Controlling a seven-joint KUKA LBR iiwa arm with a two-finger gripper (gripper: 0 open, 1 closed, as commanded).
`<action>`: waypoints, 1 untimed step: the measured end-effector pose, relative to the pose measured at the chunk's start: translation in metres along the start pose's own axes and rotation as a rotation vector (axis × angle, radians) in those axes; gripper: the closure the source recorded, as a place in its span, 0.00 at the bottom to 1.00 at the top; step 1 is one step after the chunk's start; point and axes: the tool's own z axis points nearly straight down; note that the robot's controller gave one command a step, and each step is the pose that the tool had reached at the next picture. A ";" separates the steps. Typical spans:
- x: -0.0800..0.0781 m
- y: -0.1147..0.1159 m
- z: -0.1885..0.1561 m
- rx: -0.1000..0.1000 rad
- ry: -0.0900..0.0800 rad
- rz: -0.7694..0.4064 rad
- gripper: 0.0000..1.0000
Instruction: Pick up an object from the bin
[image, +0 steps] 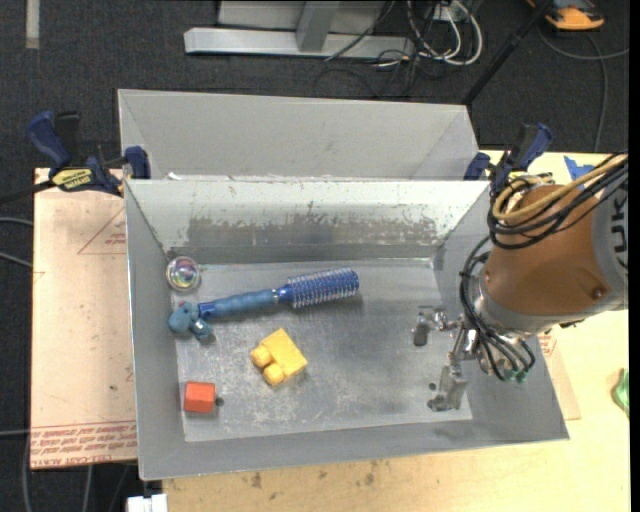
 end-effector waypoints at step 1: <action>-0.063 0.087 -0.006 -0.006 -0.007 0.074 0.00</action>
Offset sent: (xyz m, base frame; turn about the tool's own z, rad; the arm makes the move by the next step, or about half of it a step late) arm 0.0603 0.0804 0.0054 0.0830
